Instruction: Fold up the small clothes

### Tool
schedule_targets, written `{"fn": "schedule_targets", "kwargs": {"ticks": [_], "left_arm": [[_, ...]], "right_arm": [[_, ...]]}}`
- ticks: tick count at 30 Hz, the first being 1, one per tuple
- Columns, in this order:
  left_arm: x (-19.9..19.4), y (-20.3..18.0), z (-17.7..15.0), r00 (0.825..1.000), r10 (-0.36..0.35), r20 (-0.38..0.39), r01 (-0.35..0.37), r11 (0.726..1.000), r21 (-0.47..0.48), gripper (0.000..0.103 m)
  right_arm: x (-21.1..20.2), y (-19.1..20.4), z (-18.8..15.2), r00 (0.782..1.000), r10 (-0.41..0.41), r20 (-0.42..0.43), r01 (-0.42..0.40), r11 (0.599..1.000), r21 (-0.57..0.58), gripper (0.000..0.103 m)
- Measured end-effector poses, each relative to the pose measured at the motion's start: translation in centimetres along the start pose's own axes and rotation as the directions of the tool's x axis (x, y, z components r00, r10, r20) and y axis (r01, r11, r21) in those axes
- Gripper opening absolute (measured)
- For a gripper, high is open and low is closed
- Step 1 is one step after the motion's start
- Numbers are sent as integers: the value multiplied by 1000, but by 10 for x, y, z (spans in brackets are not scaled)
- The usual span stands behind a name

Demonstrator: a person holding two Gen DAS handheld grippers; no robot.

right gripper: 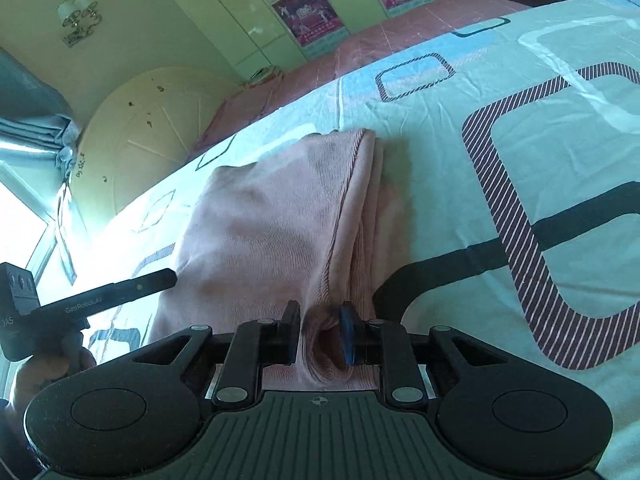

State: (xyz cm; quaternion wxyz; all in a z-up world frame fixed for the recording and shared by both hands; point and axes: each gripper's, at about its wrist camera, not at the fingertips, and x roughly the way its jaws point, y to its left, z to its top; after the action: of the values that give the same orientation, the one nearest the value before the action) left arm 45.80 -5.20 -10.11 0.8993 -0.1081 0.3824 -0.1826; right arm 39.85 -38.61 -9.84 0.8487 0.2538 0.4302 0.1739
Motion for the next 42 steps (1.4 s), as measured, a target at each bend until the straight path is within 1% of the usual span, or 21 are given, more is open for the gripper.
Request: {"fn": "schedule_targets", "kwargs": {"ticks": [2, 4, 6, 7, 12, 17, 18, 20, 23, 24, 25, 26, 27, 28, 30, 31, 32, 34, 36, 39, 42], "left_arm": [[-7, 12, -15, 999, 39, 6, -39, 998, -47, 32], [-3, 24, -25, 998, 48, -29, -51, 993, -104, 33], [4, 30, -32, 997, 46, -64, -54, 989, -136, 34], [5, 30, -33, 996, 45, -74, -55, 989, -137, 34], [10, 16, -38, 993, 37, -116, -47, 996, -78, 34], [-3, 13, -42, 989, 18, -150, -28, 997, -65, 35], [-12, 13, -41, 992, 29, -123, -36, 998, -56, 36], [-28, 13, -34, 997, 46, -55, -47, 999, -25, 41], [-23, 14, -8, 999, 50, 19, -50, 999, 14, 61], [-15, 13, 4, 998, 47, 41, -49, 998, 29, 61], [-5, 11, 16, 997, 40, 59, -43, 998, 48, 61], [5, 8, 28, 997, 28, 66, -33, 997, 64, 58], [17, 6, 40, 998, 9, 61, -13, 998, 69, 51], [29, 3, 51, 998, -17, 53, 13, 997, 72, 48], [51, -9, 66, 999, -40, 36, 36, 993, 111, 48], [59, -15, 70, 999, -40, 24, 36, 990, 138, 48], [71, -20, 72, 999, -34, 2, 34, 986, 165, 48], [90, -25, 67, 998, -9, -59, 20, 982, 186, 48], [102, -26, 57, 995, 39, -86, -19, 975, 222, 50], [99, -30, 52, 995, 65, -75, -45, 969, 243, 50], [97, -33, 51, 994, 87, -69, -67, 966, 251, 50]], "right_arm": [[3, -1, -7, 1000, 21, -10, -21, 1000, -6, 21], [11, -2, -12, 999, 37, -19, -37, 999, -7, 21], [22, 1, -16, 999, -3, -42, 0, 998, -57, 20], [25, 5, -18, 998, -47, -49, 41, 992, -116, 3], [22, 12, -17, 990, -122, -71, 103, 968, -230, 3], [24, 12, -14, 987, -138, -87, 115, 967, -227, 3], [19, 13, -12, 986, -147, -78, 126, 966, -225, 3], [1, 19, -8, 989, -147, 2, 142, 956, -255, 7], [1, 32, 11, 987, -143, 78, 160, 942, -295, 9], [8, 38, 20, 984, -141, 108, 168, 939, -301, 9], [18, 44, 30, 981, -142, 131, 176, 936, -306, 14], [31, 50, 39, 978, -140, 155, 183, 932, -313, 30], [42, 56, 45, 975, -135, 177, 187, 929, -320, 42], [57, 63, 54, 972, -122, 200, 183, 927, -326, 62], [85, 74, 66, 978, -98, 185, 160, 921, -356, 64], [98, 79, 70, 978, -111, 177, 171, 912, -373, 61], [109, 82, 73, 980, -113, 162, 169, 905, -390, 39], [130, 81, 76, 984, -141, 113, 176, 893, -415, 15], [149, 71, 74, 975, -219, 47, 218, 881, -419, 15], [146, 56, 71, 981, -186, 49, 190, 900, -391, 14], [142, 53, 68, 982, -183, 47, 186, 895, -404, 15]]}}
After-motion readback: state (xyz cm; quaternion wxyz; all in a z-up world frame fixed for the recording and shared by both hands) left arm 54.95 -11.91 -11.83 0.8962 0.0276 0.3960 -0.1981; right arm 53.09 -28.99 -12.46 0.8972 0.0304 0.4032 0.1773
